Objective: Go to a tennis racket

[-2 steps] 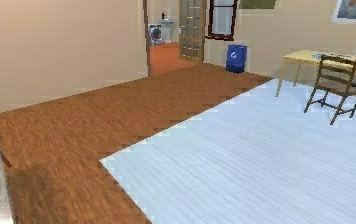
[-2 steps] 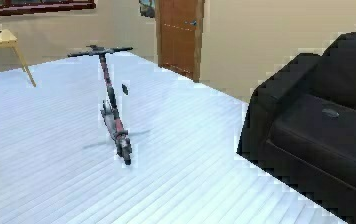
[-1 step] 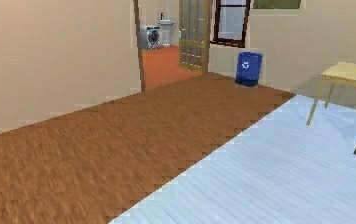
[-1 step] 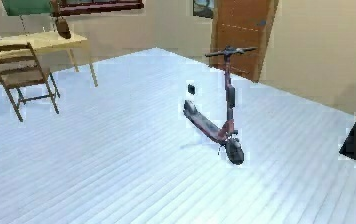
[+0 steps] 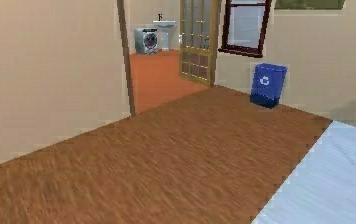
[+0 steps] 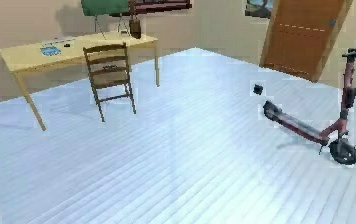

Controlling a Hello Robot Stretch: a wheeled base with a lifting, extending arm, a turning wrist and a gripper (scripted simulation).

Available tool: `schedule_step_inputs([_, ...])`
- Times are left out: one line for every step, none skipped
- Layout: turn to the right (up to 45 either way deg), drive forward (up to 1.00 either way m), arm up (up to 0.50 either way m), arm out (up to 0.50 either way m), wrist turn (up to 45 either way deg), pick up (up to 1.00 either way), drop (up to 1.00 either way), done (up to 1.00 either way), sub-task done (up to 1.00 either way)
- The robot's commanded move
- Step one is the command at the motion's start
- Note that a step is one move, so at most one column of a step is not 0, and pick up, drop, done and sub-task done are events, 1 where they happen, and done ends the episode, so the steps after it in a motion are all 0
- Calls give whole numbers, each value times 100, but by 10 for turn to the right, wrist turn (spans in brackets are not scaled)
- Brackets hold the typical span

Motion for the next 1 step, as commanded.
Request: schedule_step_inputs([0, 100, 0, 0, 0, 0, 0, 0, 0])
